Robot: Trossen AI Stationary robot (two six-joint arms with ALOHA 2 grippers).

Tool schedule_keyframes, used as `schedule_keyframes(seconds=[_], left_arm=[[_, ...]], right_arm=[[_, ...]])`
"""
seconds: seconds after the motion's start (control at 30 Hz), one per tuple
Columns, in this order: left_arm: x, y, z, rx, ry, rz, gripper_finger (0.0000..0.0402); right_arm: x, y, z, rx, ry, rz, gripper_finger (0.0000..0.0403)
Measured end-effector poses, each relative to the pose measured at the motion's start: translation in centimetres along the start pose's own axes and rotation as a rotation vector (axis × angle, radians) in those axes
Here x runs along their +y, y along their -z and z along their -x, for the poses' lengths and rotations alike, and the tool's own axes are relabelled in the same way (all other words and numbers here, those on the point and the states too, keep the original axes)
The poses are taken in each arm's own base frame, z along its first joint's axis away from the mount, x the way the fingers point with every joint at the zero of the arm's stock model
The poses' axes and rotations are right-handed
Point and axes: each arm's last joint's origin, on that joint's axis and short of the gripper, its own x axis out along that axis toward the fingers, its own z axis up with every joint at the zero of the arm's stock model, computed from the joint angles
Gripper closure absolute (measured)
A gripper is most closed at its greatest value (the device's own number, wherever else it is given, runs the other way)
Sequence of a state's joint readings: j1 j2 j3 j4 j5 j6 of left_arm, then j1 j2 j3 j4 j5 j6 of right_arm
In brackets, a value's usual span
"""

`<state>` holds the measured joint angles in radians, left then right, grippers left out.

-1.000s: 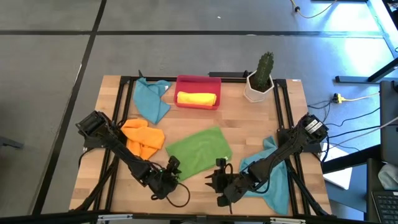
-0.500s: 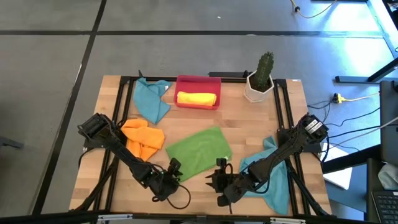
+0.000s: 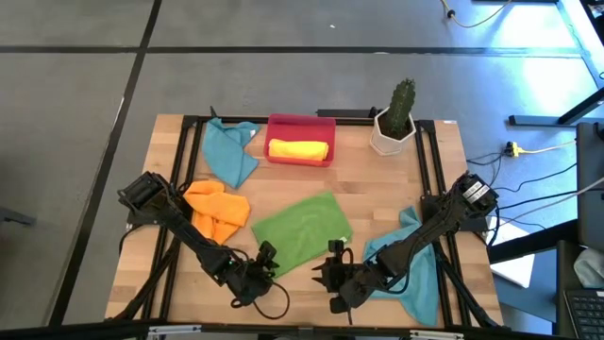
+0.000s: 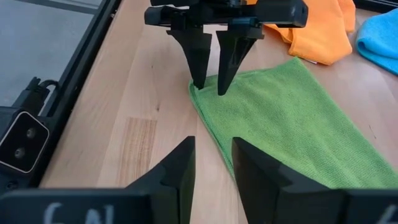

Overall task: Roll microfiber towels into tight, uniform cylinder then place into a basket
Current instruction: Roll the green towel

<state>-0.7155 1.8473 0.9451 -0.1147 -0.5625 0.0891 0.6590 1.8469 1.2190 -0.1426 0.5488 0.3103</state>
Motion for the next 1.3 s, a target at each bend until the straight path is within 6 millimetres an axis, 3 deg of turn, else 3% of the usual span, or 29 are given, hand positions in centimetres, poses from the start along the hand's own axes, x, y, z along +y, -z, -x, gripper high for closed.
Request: schedule_keyframes(seconds=[0.83, 1.03, 1.3], left_arm=[[0.5, -0.7, -0.4, -0.070, 0.090, 0.002, 0.0356], [0.3, -0.2, -1.5, -0.044, 0.125, -0.001, 0.0345], [-0.3, -0.5, -1.0, -0.037, 0.054, -0.058, 0.0303]], right_arm=[[0.0, 0.1, 0.0, 0.008, 0.003, 0.009, 0.0295], [0.0, 0.1, 0.0, 0.011, 0.004, 0.011, 0.0295], [0.0, 0.2, 0.0, 0.014, 0.005, 0.013, 0.0295]])
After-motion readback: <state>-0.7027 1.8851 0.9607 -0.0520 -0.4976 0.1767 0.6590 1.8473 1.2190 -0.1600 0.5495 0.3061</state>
